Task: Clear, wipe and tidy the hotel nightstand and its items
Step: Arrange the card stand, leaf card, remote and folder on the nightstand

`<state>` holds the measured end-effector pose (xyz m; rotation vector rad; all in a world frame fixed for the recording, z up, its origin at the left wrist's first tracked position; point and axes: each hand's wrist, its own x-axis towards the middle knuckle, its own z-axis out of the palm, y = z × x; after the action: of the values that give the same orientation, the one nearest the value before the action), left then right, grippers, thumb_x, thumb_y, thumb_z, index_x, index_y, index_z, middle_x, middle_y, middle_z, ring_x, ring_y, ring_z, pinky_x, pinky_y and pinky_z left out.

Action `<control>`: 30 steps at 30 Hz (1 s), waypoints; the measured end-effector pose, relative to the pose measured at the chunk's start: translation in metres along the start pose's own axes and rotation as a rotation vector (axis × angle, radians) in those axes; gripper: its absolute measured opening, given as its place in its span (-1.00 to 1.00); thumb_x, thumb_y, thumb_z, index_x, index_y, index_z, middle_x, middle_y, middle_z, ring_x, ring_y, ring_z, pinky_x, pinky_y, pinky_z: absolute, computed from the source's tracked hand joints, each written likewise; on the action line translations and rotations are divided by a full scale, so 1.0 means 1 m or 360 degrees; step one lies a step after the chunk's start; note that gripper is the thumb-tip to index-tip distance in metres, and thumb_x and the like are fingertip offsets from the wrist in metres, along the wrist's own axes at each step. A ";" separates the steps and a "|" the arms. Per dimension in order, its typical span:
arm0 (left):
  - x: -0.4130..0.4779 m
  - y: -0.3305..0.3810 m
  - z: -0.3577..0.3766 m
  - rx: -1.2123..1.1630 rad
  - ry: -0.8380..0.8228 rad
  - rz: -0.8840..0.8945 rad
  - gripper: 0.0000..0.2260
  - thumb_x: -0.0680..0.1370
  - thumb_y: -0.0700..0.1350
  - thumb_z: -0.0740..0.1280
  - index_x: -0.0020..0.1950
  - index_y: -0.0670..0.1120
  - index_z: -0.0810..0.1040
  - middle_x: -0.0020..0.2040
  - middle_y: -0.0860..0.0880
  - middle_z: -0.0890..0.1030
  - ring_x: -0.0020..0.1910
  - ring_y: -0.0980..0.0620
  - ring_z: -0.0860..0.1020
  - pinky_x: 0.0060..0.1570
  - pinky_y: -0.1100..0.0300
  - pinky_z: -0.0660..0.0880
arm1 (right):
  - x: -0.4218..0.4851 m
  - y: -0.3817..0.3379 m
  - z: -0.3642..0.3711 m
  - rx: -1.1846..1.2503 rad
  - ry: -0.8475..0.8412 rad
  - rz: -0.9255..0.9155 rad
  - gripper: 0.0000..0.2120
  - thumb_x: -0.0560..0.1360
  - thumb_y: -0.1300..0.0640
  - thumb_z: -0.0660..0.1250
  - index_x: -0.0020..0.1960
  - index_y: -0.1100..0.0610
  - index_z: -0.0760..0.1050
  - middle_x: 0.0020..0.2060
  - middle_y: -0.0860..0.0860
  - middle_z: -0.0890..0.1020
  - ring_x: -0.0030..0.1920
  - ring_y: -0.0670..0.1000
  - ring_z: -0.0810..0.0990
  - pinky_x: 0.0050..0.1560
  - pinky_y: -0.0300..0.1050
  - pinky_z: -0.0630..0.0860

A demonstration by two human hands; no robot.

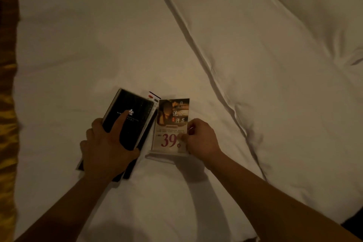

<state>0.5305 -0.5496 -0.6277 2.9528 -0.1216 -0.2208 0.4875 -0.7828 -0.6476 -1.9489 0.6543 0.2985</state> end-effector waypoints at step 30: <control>0.018 0.004 0.025 -0.1564 -0.0522 -0.0677 -0.71 0.30 -0.16 0.62 -0.06 -0.02 0.63 -0.13 -0.04 0.73 -0.24 -0.04 0.71 -0.32 0.19 0.59 | -0.020 0.024 -0.043 0.0152 0.0100 0.0000 -0.88 0.46 0.17 0.38 -0.08 0.07 0.43 -0.11 0.01 0.65 -0.10 0.05 0.66 -0.08 0.15 0.62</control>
<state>0.5442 -0.5599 -0.6533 1.9112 0.4477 -0.6107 0.4537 -0.8231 -0.6365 -1.8730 0.6972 0.2029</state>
